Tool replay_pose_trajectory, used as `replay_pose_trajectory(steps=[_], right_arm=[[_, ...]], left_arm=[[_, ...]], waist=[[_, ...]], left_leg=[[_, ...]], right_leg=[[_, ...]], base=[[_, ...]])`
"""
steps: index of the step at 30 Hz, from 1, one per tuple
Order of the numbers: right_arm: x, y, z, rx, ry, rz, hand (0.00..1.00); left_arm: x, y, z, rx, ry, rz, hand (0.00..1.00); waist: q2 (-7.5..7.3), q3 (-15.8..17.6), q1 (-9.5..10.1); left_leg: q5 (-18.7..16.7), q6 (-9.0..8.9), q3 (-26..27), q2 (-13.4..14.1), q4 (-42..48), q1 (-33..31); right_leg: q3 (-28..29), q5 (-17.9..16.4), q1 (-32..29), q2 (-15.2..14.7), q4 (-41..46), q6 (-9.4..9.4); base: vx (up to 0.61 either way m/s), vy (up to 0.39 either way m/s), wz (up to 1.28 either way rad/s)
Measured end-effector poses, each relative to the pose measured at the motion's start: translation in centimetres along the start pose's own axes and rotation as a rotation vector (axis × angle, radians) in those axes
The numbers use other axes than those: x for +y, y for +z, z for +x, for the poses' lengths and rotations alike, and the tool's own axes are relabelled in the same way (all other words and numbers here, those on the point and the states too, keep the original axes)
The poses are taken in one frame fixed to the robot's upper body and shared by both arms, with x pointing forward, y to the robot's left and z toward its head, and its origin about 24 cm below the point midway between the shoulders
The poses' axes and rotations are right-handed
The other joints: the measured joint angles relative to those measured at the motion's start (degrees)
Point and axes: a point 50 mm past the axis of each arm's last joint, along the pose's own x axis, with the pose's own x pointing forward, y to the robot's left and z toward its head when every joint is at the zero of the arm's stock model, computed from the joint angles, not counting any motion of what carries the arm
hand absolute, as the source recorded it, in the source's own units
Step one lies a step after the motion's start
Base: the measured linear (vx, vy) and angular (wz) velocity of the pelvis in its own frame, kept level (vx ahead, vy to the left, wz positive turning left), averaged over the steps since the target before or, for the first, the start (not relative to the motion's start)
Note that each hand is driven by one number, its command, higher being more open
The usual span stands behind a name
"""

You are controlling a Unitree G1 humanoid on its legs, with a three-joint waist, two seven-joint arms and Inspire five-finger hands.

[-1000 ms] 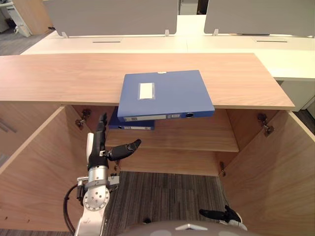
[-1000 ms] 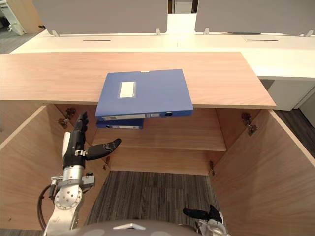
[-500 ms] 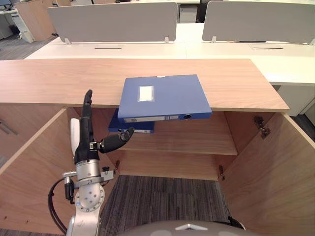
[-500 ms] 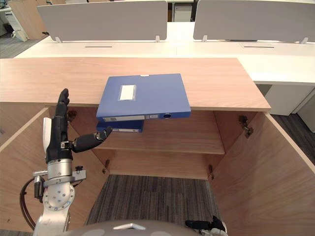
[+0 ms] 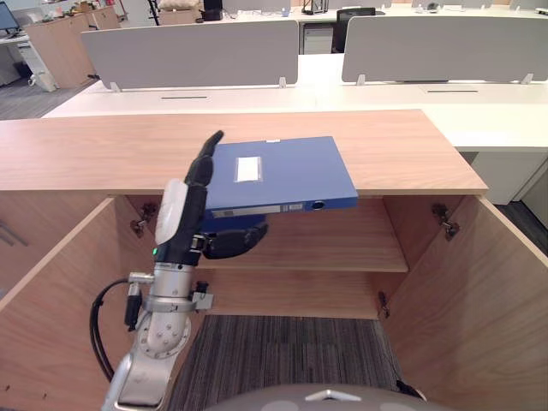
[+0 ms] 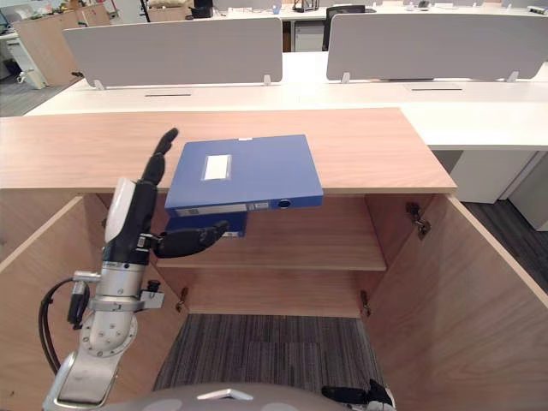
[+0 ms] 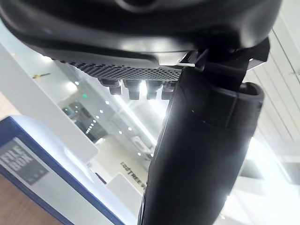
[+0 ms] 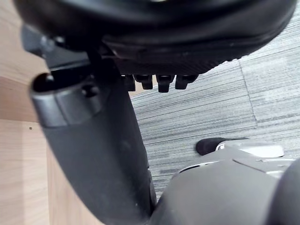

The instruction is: Walk over to the cabinet, pick up the folder, carry it to the office cabinet, place the folder inside the office cabinet, then close the office cabinet door

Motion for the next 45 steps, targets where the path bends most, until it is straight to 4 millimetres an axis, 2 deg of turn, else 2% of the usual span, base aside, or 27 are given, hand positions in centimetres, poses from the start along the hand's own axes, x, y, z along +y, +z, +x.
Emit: replay_pose_trajectory(steps=[5,8,18,28,29,34,39,45], right_arm=[[-0.1,-0.3,0.0,0.007,-0.001,0.000,1.00],[-0.1,-0.4,0.0,0.013,-0.004,0.000,1.00],[-0.2,-0.4,0.0,0.012,-0.004,-0.001,1.00],[-0.1,-0.4,0.0,0.012,-0.003,0.000,1.00],[-0.1,-0.4,0.0,0.011,-0.003,0.000,1.00],[-0.1,-0.4,0.0,0.013,-0.003,0.001,1.00],[-0.1,-0.4,0.0,0.012,-0.002,0.003,1.00],[-0.2,-0.3,0.0,0.010,0.001,0.004,1.00]], left_arm=[[-1.3,1.2,0.8,-0.098,-0.063,0.052,1.00],[-1.8,1.2,1.0,-0.125,-0.075,0.099,1.00],[-3.6,-2.7,0.2,-0.001,-0.196,0.357,1.00],[-3.8,-3.8,0.3,0.037,-0.187,0.465,1.00],[-3.8,-3.9,0.4,0.049,-0.184,0.473,0.00],[-4.1,-4.1,0.4,0.070,-0.157,0.485,0.00],[-3.0,-4.0,1.6,0.068,-0.044,0.496,0.00],[-2.5,-3.6,2.1,0.040,0.027,0.521,0.00]], waist=[[-0.02,0.0,-0.47],[-0.05,-0.1,-0.63],[-0.21,0.0,-1.14],[-0.79,0.3,-1.29],[-0.80,0.3,-1.33],[-0.81,0.4,-1.39],[-0.79,0.4,-1.61],[-0.77,0.4,-1.88]], left_leg=[[0.0,0.01,0.4,0.0,-0.3,0.3],[0.0,0.01,0.4,0.0,-0.7,0.6],[0.0,0.01,0.3,-0.3,-0.8,0.6],[-0.1,0.08,0.3,-0.5,-0.8,0.3],[-0.1,0.09,0.3,-0.5,-0.8,0.3],[-0.2,0.11,0.3,-0.5,-0.8,0.3],[-0.3,0.05,0.4,-0.5,-1.1,0.3],[-0.7,-0.04,1.0,-0.5,-1.0,0.3]], right_leg=[[0.5,0.0,0.0,0.0,0.0,0.00],[0.5,0.0,0.0,0.1,-0.1,-0.01],[0.5,0.0,0.0,-0.2,-0.8,-0.01],[0.6,0.6,0.2,-0.3,-2.0,-0.04],[0.6,0.6,0.2,-0.3,-2.0,-0.04],[0.7,0.7,0.2,-0.4,-2.1,0.01],[0.7,0.7,0.2,-0.3,-2.3,0.06],[1.2,0.8,0.2,-0.3,-2.9,0.14]], base=[[0.00,-0.003,-0.03],[0.00,0.000,0.00],[0.00,0.000,0.00],[0.00,0.000,0.00],[0.00,0.000,0.00],[0.00,0.000,0.00],[0.00,0.000,0.00],[0.01,-0.006,-0.04]])
